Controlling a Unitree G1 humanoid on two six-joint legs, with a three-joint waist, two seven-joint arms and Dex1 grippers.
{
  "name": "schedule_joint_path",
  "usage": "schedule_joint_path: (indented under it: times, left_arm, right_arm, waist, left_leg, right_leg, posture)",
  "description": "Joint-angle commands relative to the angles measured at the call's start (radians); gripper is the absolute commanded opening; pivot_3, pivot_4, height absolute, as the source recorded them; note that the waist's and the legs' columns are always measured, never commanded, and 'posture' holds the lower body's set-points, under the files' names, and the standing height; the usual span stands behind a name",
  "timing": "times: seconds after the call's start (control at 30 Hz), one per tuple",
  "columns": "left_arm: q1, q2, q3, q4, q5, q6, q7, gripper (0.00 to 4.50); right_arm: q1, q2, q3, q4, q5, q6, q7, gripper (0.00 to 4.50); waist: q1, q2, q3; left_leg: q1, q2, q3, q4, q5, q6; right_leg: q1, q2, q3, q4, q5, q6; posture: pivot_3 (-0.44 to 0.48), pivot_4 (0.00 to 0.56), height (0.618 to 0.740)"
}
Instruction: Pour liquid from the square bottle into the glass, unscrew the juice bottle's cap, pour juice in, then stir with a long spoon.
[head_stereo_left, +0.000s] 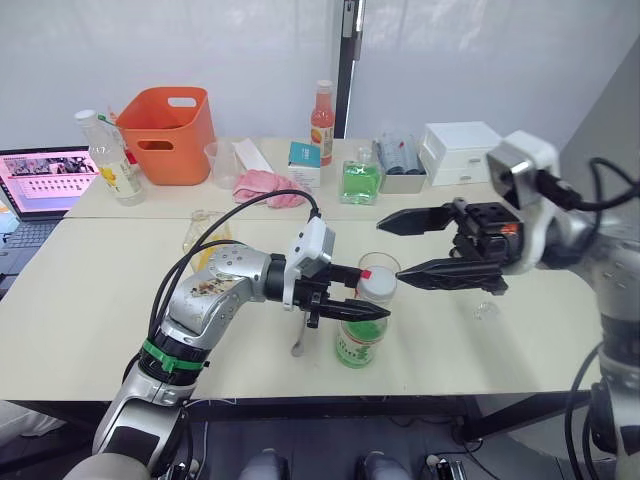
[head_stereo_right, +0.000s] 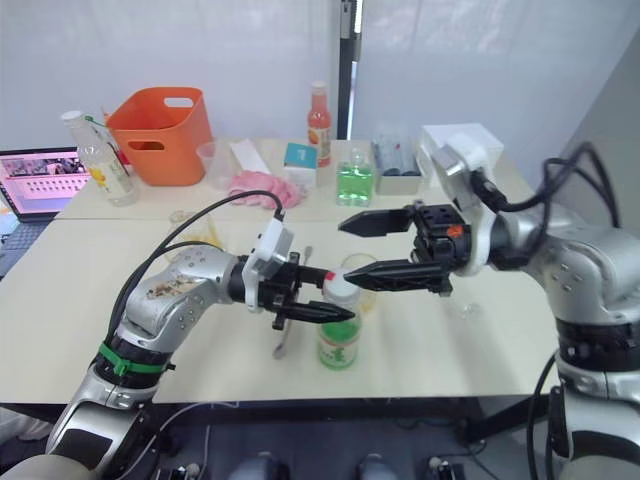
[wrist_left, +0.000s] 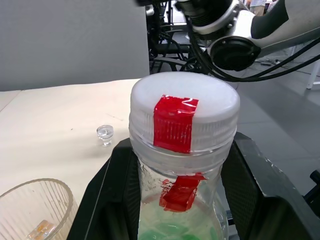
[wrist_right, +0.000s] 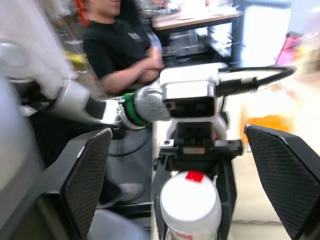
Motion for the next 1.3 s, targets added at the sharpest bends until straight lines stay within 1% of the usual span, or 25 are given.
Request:
schedule_joint_path:
  times: [0.03,0.13,0.2,0.3,0.47,0.63,0.67,0.77,1.03,1.07,1.2,1.3]
  left_arm:
    - [0.013,0.011,-0.031,0.018,0.032,0.008,-0.013,1.71]
    - [0.014,0.01,-0.031,0.022,0.031,0.004,-0.019,1.71]
    - [0.014,0.01,-0.032,0.024,0.03,0.003,-0.024,1.71]
    - [0.015,0.011,-0.033,0.025,0.028,0.003,-0.031,1.71]
    - [0.014,0.012,-0.034,0.032,0.028,-0.002,-0.043,1.71]
    - [0.012,0.013,-0.033,0.04,0.03,-0.008,-0.051,1.71]
    - [0.012,0.013,-0.033,0.041,0.03,-0.009,-0.052,1.71]
    - [0.01,0.013,-0.033,0.042,0.031,-0.009,-0.054,1.71]
    - [0.009,0.014,-0.031,0.037,0.031,-0.004,-0.051,1.71]
    - [0.009,0.014,-0.031,0.037,0.032,-0.004,-0.051,1.71]
    - [0.006,0.012,-0.032,0.038,0.032,-0.002,-0.05,1.71]
    - [0.004,0.011,-0.033,0.037,0.032,-0.001,-0.048,1.71]
  right_arm:
    - [0.098,0.031,-0.044,-0.235,0.015,0.031,-0.288,4.5]
    - [0.188,0.081,-0.061,-0.371,0.068,0.058,-0.521,4.5]
    - [0.225,0.107,-0.06,-0.42,0.106,0.063,-0.644,4.5]
    - [0.251,0.111,-0.06,-0.447,0.166,0.057,-0.756,4.5]
    - [0.28,0.083,-0.06,-0.461,0.252,0.03,-0.866,4.5]
    - [0.294,0.046,-0.05,-0.457,0.305,0.0,-0.91,4.5]
    - [0.294,0.041,-0.048,-0.454,0.312,-0.007,-0.917,3.99]
    - [0.292,0.024,-0.037,-0.447,0.33,-0.024,-0.933,3.04]
    - [0.29,0.007,-0.001,-0.438,0.354,-0.053,-0.957,0.29]
    - [0.289,0.003,0.002,-0.437,0.356,-0.056,-0.959,0.04]
    - [0.277,-0.002,0.008,-0.429,0.38,-0.083,-0.974,0.0]
    - [0.261,-0.007,-0.005,-0.432,0.424,-0.107,-0.986,0.81]
  waist:
    - [-0.002,0.0,0.0]
    - [0.0,0.0,0.0]
    - [0.0,0.0,0.0]
    - [0.0,0.0,0.0]
    - [0.0,0.0,0.0]
    - [-0.001,0.0,0.0]
    - [-0.001,0.0,0.0]
    - [-0.001,0.0,0.0]
    - [-0.001,0.0,0.0]
    - [-0.001,0.0,0.0]
    - [-0.001,0.0,0.0]
    - [-0.001,0.0,0.0]
  left_leg:
    - [0.0,0.0,0.0,0.0,0.0,0.0]
    - [0.0,0.0,0.0,0.0,0.001,-0.001]
    - [0.0,-0.001,0.0,0.001,0.001,-0.001]
    - [0.0,-0.001,0.0,0.001,0.001,-0.001]
    - [0.0,-0.001,0.0,0.0,0.001,-0.001]
    - [0.0,-0.001,0.0,0.0,0.001,-0.001]
    - [0.0,-0.001,0.0,0.0,0.001,-0.001]
    - [0.0,-0.001,0.0,0.0,0.001,-0.001]
    - [0.0,-0.001,0.0,0.0,0.001,-0.001]
    - [0.0,-0.001,0.0,0.0,0.001,-0.001]
    - [0.0,-0.001,0.0,0.0,0.001,-0.001]
    - [0.0,-0.001,0.0,0.0,0.001,-0.001]
  right_leg:
    - [0.0,0.0,0.0,0.001,0.0,0.0]
    - [0.0,0.0,0.0,0.001,0.0,0.0]
    - [0.0,0.0,0.001,0.001,0.0,0.0]
    - [0.0,0.0,0.001,0.001,0.0,0.0]
    - [0.0,0.0,0.001,0.001,0.0,0.0]
    - [0.0,0.0,0.001,0.0,0.0,0.0]
    - [0.0,0.0,0.001,0.0,0.0,0.0]
    - [0.001,0.0,0.001,0.0,0.0,0.0]
    - [0.001,0.0,0.001,0.0,0.0,0.0]
    - [0.001,0.0,0.001,0.0,0.0,0.0]
    - [0.001,0.0,0.001,0.0,0.0,0.0]
    - [0.001,0.0,0.001,0.0,0.0,0.0]
  posture:
    - [0.0,0.15,0.715]
    - [0.0,0.15,0.715]
    - [0.0,0.15,0.715]
    - [0.0,0.15,0.715]
    - [0.0,0.15,0.715]
    - [0.0,0.15,0.715]
    - [0.0,0.15,0.715]
    - [0.0,0.15,0.715]
    - [0.0,0.15,0.715]
    - [0.0,0.15,0.715]
    - [0.0,0.15,0.715]
    - [0.0,0.15,0.715]
